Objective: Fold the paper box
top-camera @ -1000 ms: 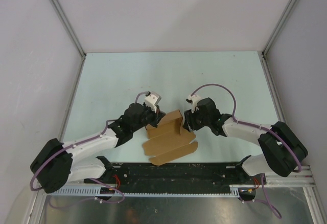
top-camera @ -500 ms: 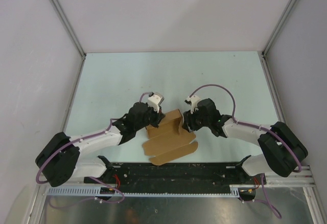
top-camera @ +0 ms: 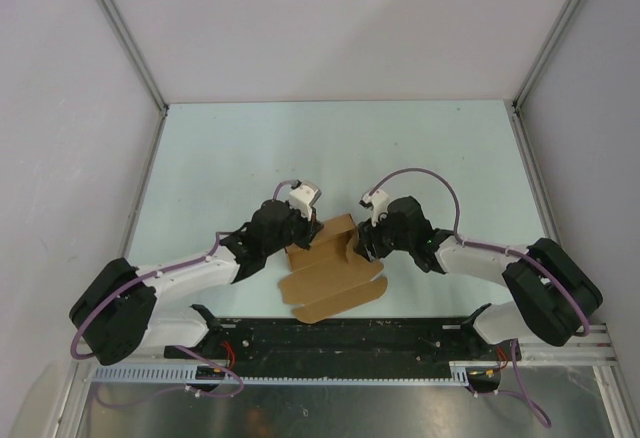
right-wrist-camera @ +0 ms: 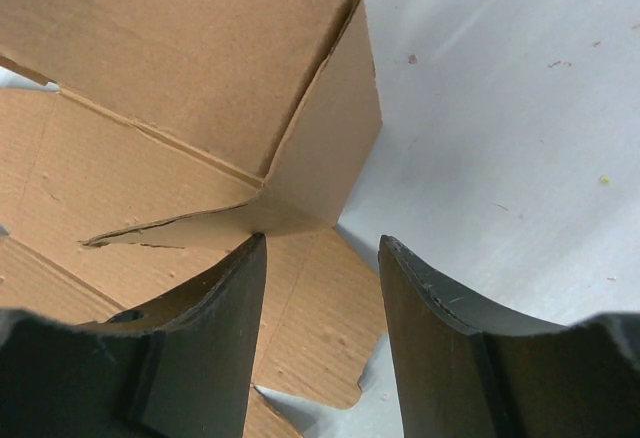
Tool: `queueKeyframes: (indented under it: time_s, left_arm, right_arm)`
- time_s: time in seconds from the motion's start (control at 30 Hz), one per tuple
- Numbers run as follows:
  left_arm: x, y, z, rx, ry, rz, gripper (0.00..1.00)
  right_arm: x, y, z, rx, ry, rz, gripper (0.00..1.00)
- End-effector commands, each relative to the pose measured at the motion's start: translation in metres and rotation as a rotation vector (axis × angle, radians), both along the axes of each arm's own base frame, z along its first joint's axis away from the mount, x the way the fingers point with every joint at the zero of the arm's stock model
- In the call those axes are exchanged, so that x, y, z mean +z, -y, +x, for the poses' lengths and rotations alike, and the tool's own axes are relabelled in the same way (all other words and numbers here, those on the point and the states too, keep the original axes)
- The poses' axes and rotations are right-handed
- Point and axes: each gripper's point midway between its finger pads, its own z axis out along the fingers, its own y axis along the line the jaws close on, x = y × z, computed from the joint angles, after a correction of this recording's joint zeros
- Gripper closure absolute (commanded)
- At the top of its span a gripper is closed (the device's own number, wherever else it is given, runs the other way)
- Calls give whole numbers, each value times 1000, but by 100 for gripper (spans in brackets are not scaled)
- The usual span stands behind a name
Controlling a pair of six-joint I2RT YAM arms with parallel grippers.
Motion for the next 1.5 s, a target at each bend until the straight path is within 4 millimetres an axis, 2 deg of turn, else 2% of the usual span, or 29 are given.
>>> queueKeyframes:
  time_s: [0.0,0.33,0.63,1.07,1.4,1.47]
  left_arm:
    - [16,9,5,-31,49,-23,100]
    - [15,9,4,-34,46,-22,100]
    - [10,12,2,-50,28,-21,100]
    - [14,13,2,-62,41,-24,100]
    - [12,14,1,-69,35,-21,100]
    - [12,14,1,-71,36,-21,100]
  right_arm:
    - [16,-11,5,43,91,55,46]
    - [23,-15,11,48,164,89,45]
    - [21,-23,20,44,196,106,45]
    - [15,-25,27,28,225,94,46]
    - [18,-30,34,22,259,111,52]
    - [13,-32,34,24,257,109,55]
